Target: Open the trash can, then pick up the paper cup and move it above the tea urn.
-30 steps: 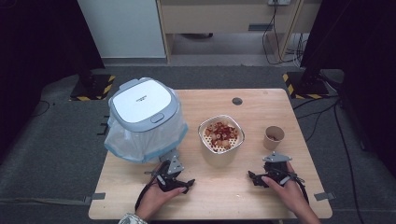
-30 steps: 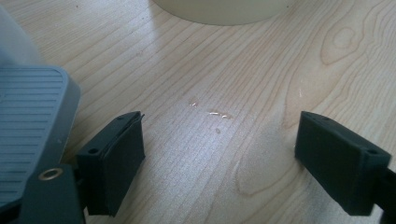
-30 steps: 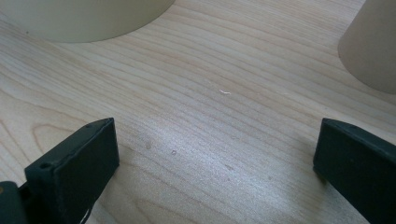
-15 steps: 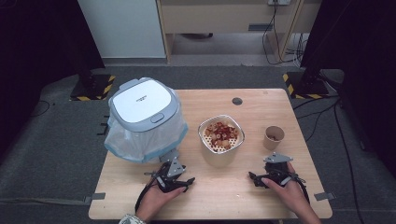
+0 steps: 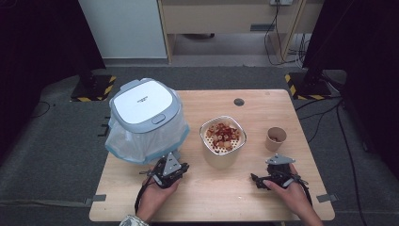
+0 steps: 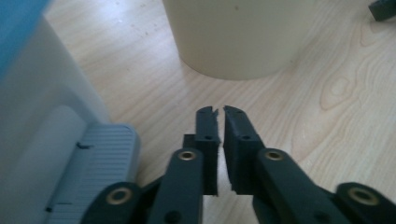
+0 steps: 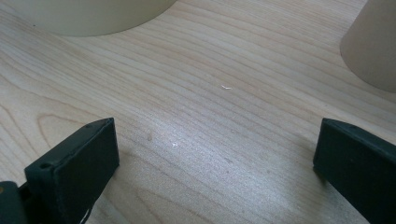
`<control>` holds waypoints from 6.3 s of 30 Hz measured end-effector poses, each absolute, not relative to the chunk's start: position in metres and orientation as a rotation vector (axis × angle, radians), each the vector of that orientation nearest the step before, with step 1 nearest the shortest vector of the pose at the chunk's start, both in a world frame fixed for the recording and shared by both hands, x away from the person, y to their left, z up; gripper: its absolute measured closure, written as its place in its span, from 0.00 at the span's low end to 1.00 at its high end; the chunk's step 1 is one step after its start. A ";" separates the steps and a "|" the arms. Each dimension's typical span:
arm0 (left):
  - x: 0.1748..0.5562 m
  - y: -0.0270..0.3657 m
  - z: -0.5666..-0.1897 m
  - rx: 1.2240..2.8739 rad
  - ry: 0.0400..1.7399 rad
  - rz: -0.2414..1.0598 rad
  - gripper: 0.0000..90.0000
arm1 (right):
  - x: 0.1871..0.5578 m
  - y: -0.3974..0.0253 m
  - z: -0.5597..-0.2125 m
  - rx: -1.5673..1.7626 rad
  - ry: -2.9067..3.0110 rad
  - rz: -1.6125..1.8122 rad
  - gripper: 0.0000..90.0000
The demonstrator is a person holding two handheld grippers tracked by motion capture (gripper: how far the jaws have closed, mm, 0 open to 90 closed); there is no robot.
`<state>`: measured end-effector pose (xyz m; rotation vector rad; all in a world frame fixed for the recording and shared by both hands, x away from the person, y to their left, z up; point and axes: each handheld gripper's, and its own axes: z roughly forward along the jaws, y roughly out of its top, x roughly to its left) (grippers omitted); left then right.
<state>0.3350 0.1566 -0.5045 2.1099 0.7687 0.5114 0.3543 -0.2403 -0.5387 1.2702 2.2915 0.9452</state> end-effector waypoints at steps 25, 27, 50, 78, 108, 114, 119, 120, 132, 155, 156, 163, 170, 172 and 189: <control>0.357 0.184 -0.503 2.066 0.953 0.627 1.00 | 0.354 -0.241 -0.539 1.259 2.296 0.946 0.01; 0.359 0.187 -0.504 2.070 0.972 0.634 1.00 | 0.354 -0.241 -0.539 1.259 2.296 0.946 0.01; 0.361 0.187 -0.517 2.078 1.034 0.625 0.99 | 0.354 -0.241 -0.539 1.260 2.293 0.945 0.01; 0.361 0.183 -0.525 2.098 1.044 0.649 0.99 | 0.353 -0.242 -0.539 1.252 2.305 0.954 0.01; 0.362 0.184 -0.524 2.097 1.047 0.644 0.99 | 0.356 -0.269 -0.526 1.336 2.178 0.912 0.09; 0.362 0.184 -0.525 2.093 1.047 0.642 0.99 | 0.358 -0.272 -0.523 1.362 2.153 0.908 0.08; 0.362 0.184 -0.525 2.092 1.049 0.644 0.99 | 0.364 -0.283 -0.517 1.405 2.111 0.918 0.08; 0.361 0.183 -0.525 2.094 1.048 0.648 0.99 | 0.365 -0.284 -0.515 1.410 2.105 0.922 0.08; 0.361 0.183 -0.525 2.095 1.048 0.651 0.99 | 0.390 -0.292 -0.497 1.416 2.110 0.912 0.08; 0.361 0.183 -0.525 2.097 1.045 0.652 0.99 | 0.435 -0.289 -0.512 1.418 2.031 0.978 0.10; 0.361 0.183 -0.525 2.097 1.044 0.653 0.99 | 0.436 -0.289 -0.513 1.416 2.029 0.976 0.11; 0.361 0.183 -0.525 2.094 1.047 0.651 0.99 | 0.441 -0.288 -0.516 1.428 1.971 1.048 0.16; 0.361 0.183 -0.525 2.096 1.045 0.654 0.99 | 0.440 -0.287 -0.513 1.392 1.925 1.101 0.23; 0.361 0.183 -0.525 2.095 1.046 0.654 0.99 | 0.440 -0.288 -0.513 1.392 1.924 1.104 0.24; 0.361 0.183 -0.525 2.095 1.046 0.655 0.99 | 0.437 -0.289 -0.510 1.304 1.940 1.157 0.30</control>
